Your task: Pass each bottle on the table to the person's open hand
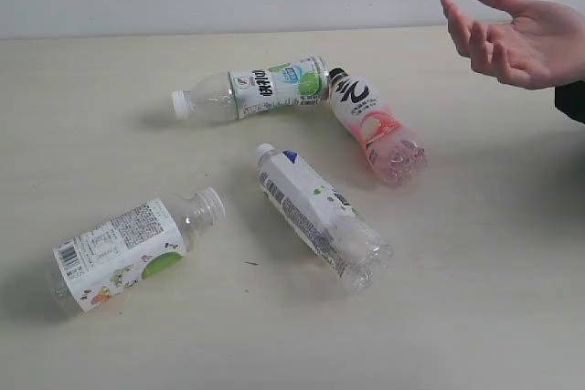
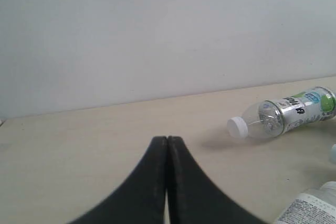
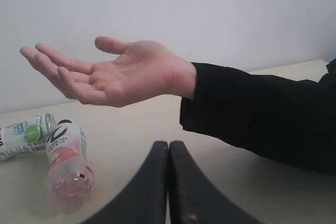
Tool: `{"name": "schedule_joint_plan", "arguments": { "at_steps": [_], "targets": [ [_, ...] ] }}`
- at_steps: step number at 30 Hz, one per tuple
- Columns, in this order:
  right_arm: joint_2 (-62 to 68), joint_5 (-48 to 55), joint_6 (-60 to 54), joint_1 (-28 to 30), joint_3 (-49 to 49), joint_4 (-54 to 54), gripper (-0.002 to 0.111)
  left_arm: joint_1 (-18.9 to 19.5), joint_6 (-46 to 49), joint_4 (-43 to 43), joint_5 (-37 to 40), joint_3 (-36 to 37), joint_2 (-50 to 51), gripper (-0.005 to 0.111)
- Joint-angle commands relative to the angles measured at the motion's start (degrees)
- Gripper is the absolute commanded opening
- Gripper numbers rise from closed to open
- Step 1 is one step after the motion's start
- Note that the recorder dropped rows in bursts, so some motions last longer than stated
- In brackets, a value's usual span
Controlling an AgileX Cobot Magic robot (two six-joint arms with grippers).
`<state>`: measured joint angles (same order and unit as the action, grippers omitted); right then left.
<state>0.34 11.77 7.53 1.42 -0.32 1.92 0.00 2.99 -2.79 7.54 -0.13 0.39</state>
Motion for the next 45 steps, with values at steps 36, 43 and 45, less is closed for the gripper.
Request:
{"name": "schedule_joint_plan", "arguments": {
  "at_steps": [36, 43, 45],
  "targets": [
    [-0.34, -0.27, 0.06, -0.08, 0.32, 0.1, 0.001, 0.0, -28.74, 5.97, -24.46, 0.06, 5.17, 0.001],
    [-0.34, -0.27, 0.06, -0.08, 0.32, 0.1, 0.001, 0.0, -32.14, -7.02, -21.84, -17.14, 35.5, 0.001],
    [-0.34, -0.27, 0.06, -0.08, 0.32, 0.1, 0.001, -0.03, -34.8, -15.02, -15.25, -24.27, 42.6, 0.001]
  ]
}}
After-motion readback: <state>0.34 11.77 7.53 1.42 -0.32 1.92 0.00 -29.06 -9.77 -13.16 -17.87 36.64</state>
